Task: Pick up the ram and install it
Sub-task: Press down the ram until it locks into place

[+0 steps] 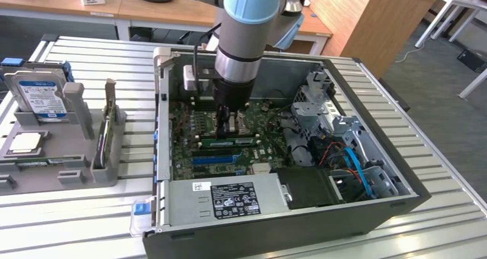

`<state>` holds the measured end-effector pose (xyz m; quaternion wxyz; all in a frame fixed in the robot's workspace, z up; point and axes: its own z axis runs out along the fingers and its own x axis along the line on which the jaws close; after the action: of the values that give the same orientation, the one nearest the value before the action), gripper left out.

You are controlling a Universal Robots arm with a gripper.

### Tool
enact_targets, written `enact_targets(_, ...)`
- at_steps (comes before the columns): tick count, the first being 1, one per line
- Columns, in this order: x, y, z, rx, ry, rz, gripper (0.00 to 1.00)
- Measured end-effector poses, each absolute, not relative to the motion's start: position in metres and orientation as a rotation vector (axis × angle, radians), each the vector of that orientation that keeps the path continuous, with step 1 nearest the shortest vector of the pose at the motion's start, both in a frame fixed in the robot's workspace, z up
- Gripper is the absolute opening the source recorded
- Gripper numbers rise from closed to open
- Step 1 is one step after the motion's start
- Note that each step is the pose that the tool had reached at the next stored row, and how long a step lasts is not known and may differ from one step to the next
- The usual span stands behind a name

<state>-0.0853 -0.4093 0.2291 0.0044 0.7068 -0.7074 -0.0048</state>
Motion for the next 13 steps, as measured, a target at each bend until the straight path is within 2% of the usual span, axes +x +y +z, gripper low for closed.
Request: enact_targets(13,-0.085,-0.409,0.265,2.214,-2.216,-0.015,0.11)
